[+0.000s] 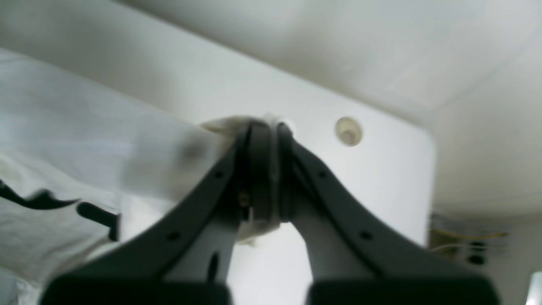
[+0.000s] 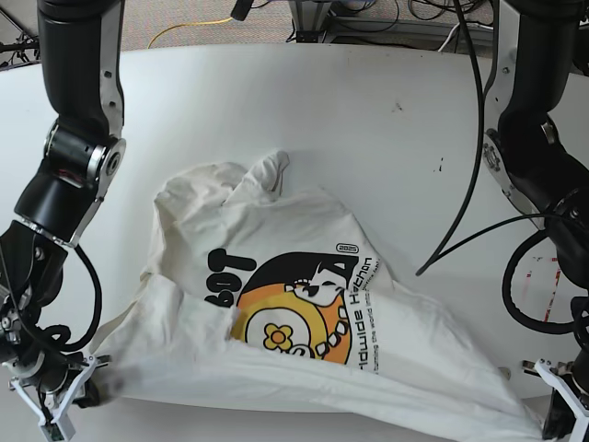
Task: Fold the T-shirt properly
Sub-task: 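Lift the shirt high with both grippers and swing it down flat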
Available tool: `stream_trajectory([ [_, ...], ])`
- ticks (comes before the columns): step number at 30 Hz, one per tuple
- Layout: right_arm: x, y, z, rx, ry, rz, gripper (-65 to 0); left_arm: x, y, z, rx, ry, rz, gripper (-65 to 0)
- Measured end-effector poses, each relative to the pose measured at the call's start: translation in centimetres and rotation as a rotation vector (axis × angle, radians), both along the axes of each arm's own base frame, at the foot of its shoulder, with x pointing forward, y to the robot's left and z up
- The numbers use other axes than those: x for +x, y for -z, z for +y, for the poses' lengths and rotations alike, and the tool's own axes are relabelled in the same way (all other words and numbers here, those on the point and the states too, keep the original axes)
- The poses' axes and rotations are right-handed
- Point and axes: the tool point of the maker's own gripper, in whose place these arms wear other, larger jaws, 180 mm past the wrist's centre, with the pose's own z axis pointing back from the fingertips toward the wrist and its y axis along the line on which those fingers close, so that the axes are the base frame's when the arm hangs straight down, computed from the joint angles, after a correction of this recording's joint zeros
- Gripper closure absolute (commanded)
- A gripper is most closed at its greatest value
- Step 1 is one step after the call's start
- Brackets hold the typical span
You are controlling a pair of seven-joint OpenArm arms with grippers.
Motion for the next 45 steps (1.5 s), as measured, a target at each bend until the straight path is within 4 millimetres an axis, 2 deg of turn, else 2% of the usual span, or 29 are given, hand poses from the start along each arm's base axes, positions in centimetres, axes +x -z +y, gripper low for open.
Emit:
stream_trajectory([
  [4,0.9,-6.6,0.2,-0.071,-0.016,-0.107,0.0,-0.5,-4.4,0.9,0.019,-0.014,-0.091,0.0],
  [7,1.1,-11.4,0.5,-0.114,-0.021,-0.186,0.0,-1.3,-8.4,2.0,0.034,-0.045,-0.165,0.0],
  [9,0.9,-14.8,1.0,-0.133,-0.025,-0.232,0.0,-2.3,-11.8,2.9,0.044,-0.068,-0.237,0.0],
  [12,0.4,-18.1,1.2,-0.136,-0.024,-0.285,0.0,-3.7,-15.9,3.9,0.049,-0.084,-0.328,0.0],
  [14,0.2,-18.6,1.3,-0.151,-0.024,-0.293,0.0,-3.9,-17.4,4.6,0.033,-0.084,-0.349,0.0],
  [18,0.4,-15.2,1.2,-0.204,-0.011,-0.169,0.0,-3.5,-17.1,5.2,0.026,-0.090,-0.327,0.0],
  [21,0.3,-14.6,1.1,-0.193,-0.009,-0.150,0.0,-2.6,-14.8,5.0,0.028,-0.081,-0.274,0.0],
  [23,-0.2,-15.6,0.9,-0.192,0.000,-0.185,0.0,-2.0,-11.9,5.3,0.033,-0.100,-0.192,0.0],
  [24,-0.7,-16.0,0.6,-0.199,0.011,-0.211,0.0,-2.0,-10.0,5.7,0.044,-0.131,-0.136,0.0],
  [26,-1.6,-16.2,0.0,-0.202,0.018,-0.264,0.0,-2.6,-7.6,5.7,0.063,-0.151,-0.094,0.0],
  [27,-2.1,-15.4,-0.4,-0.194,0.023,-0.274,0.0,-3.2,-6.6,5.5,0.076,-0.155,-0.092,0.0],
  [28,-2.5,-13.9,-1.0,-0.190,0.039,-0.253,0.0,-3.6,-5.5,5.3,0.088,-0.155,-0.083,0.0],
  [30,-3.2,-9.1,-2.1,-0.197,0.070,-0.156,0.0,-4.4,-3.2,4.8,0.107,-0.149,-0.051,0.0],
  [31,-3.5,-5.9,-2.3,-0.198,0.076,-0.084,0.0,-4.4,-1.5,4.4,0.104,-0.131,-0.015,0.0],
  [32,-3.9,-3.7,-2.4,-0.200,0.081,-0.034,0.0,-4.4,-0.1,4.0,0.095,-0.110,0.010,0.0],
  [34,-4.8,0.9,-2.4,-0.175,0.083,0.060,0.0,-4.7,4.2,3.1,0.049,-0.059,0.087,0.0],
  [36,-5.7,3.3,-2.5,-0.154,0.086,0.102,0.0,-5.3,8.1,3.0,0.030,-0.051,0.179,0.0],
  [39,-7.8,6.2,-2.8,-0.108,0.100,0.113,0.0,-7.2,13.8,3.0,-0.002,-0.050,0.316,0.0],
  [42,-10.3,9.9,-3.7,-0.108,0.142,0.196,0.0,-9.0,15.8,2.9,-0.017,-0.043,0.347,0.0],
  [45,-12.4,13.5,-3.6,-0.084,0.162,0.276,0.0,-9.9,17.7,2.4,-0.028,-0.017,0.389,0.0],
])
